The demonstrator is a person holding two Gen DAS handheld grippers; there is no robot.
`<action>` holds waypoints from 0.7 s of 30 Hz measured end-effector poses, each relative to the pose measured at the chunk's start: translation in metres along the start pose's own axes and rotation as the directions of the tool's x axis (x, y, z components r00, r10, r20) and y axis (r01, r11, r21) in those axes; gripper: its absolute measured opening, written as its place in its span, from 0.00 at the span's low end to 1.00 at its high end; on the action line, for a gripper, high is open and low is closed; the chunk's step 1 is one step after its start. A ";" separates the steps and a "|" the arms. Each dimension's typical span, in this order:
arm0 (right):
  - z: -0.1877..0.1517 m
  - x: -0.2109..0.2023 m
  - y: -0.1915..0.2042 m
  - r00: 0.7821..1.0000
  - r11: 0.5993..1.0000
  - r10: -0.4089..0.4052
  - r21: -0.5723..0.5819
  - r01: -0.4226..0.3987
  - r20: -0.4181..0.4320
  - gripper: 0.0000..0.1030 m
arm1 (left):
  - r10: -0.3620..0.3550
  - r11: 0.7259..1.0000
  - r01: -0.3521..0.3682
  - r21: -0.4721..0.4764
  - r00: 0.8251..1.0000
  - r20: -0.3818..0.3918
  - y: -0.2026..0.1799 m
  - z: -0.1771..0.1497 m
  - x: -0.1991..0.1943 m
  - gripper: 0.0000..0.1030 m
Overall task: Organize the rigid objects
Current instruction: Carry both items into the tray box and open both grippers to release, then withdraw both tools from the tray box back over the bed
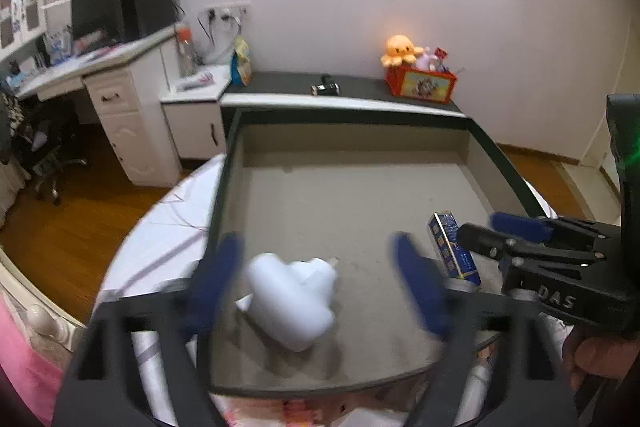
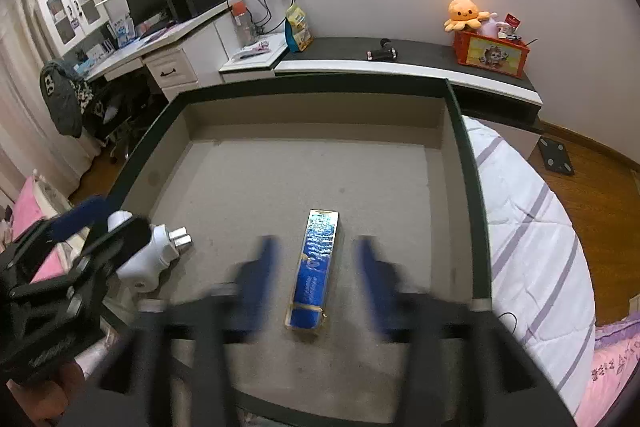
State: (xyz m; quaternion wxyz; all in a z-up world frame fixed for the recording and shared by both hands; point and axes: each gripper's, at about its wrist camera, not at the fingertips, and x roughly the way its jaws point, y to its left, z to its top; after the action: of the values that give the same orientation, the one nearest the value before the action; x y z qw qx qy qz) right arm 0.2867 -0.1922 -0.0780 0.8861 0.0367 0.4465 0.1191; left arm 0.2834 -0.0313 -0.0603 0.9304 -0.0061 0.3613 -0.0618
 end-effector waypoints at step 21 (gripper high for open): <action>-0.077 -0.141 0.026 0.959 0.998 -0.005 0.059 -0.012 0.282 1.00 | 0.003 0.999 0.004 -0.039 0.983 0.185 0.012 -0.057 -0.151 1.00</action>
State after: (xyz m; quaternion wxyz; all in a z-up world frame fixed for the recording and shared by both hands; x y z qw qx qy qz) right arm 0.1391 -0.2045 -0.0094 0.9389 0.0808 0.3189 0.1008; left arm 0.1360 0.0003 -0.0018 0.9596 -0.0301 0.2743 -0.0543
